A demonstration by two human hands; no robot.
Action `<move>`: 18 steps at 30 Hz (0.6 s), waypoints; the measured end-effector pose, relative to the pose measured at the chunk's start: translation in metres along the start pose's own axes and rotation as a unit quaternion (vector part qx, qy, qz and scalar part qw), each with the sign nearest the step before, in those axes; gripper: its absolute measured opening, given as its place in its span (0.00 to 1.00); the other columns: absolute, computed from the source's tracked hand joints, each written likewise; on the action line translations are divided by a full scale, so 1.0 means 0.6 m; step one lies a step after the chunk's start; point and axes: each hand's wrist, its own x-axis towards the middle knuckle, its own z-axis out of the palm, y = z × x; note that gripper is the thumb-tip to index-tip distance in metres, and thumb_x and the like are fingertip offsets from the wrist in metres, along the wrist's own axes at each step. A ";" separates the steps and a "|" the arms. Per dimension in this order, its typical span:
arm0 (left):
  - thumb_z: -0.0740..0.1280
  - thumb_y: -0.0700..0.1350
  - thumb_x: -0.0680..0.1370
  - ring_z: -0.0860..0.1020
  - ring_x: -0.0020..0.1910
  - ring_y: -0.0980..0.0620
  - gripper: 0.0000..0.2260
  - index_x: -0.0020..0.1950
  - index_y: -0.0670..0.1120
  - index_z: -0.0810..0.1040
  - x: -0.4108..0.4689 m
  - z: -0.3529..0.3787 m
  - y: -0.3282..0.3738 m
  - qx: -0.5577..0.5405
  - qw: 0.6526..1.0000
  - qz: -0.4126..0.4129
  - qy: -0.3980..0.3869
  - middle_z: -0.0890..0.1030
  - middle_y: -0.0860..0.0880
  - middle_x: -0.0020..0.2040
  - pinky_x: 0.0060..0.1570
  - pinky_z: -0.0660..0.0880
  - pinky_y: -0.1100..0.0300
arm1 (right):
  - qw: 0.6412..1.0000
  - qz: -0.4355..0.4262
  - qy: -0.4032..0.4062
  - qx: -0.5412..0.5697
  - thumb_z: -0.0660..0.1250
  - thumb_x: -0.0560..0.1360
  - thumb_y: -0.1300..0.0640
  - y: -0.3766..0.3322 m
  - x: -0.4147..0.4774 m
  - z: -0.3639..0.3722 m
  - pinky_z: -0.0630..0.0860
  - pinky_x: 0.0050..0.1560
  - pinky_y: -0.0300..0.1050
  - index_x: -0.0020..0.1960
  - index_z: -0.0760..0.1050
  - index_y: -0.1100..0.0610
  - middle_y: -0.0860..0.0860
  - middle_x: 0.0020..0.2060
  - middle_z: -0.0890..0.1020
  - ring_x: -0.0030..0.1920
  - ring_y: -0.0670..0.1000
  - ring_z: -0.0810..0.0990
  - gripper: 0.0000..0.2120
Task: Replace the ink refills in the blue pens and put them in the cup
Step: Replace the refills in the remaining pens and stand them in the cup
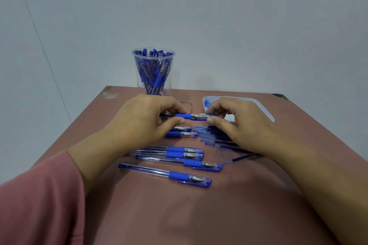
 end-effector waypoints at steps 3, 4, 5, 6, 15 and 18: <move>0.67 0.57 0.73 0.80 0.39 0.58 0.10 0.52 0.58 0.81 -0.002 0.005 0.002 0.003 1.000 0.000 -0.005 0.82 0.60 0.41 0.41 0.79 0.54 | 1.000 -0.027 -0.006 0.007 0.70 0.75 0.55 -0.001 0.001 0.007 0.71 0.47 0.29 0.47 0.77 0.46 0.38 0.39 0.79 0.45 0.39 0.77 0.05; 0.67 0.57 0.73 0.80 0.39 0.58 0.09 0.51 0.58 0.81 -0.003 0.006 0.003 0.005 1.000 0.001 -0.005 0.82 0.60 0.40 0.41 0.79 0.54 | 0.999 -0.037 -0.004 0.005 0.70 0.75 0.55 -0.001 0.001 0.010 0.71 0.47 0.30 0.47 0.77 0.45 0.37 0.39 0.79 0.45 0.40 0.77 0.05; 0.67 0.57 0.73 0.80 0.38 0.58 0.09 0.51 0.58 0.81 -0.004 0.007 0.003 0.003 1.000 0.000 -0.003 0.82 0.60 0.40 0.41 0.79 0.55 | 0.999 -0.042 0.002 0.005 0.70 0.75 0.55 0.000 0.002 0.013 0.71 0.46 0.30 0.47 0.78 0.46 0.37 0.39 0.79 0.45 0.40 0.77 0.05; 0.68 0.56 0.73 0.80 0.38 0.58 0.08 0.51 0.58 0.81 -0.004 0.008 0.003 0.000 1.000 -0.003 0.002 0.82 0.59 0.40 0.41 0.79 0.55 | 0.999 -0.045 0.012 0.006 0.70 0.75 0.56 0.002 0.002 0.015 0.71 0.46 0.29 0.48 0.79 0.48 0.37 0.38 0.79 0.45 0.40 0.77 0.04; 0.69 0.54 0.72 0.80 0.37 0.57 0.08 0.50 0.57 0.83 -0.006 0.008 0.017 -0.019 0.999 0.004 0.035 0.83 0.59 0.40 0.40 0.79 0.54 | 0.993 -0.092 0.080 0.004 0.68 0.73 0.52 0.004 -0.001 0.022 0.72 0.47 0.33 0.49 0.81 0.54 0.35 0.37 0.75 0.45 0.42 0.77 0.08; 0.71 0.52 0.73 0.80 0.38 0.56 0.06 0.50 0.57 0.82 -0.007 0.011 0.015 -0.020 0.999 0.004 0.028 0.83 0.59 0.40 0.41 0.79 0.54 | 0.992 -0.091 0.082 0.007 0.68 0.73 0.52 0.005 -0.001 0.026 0.72 0.46 0.34 0.49 0.81 0.54 0.35 0.37 0.75 0.45 0.44 0.76 0.08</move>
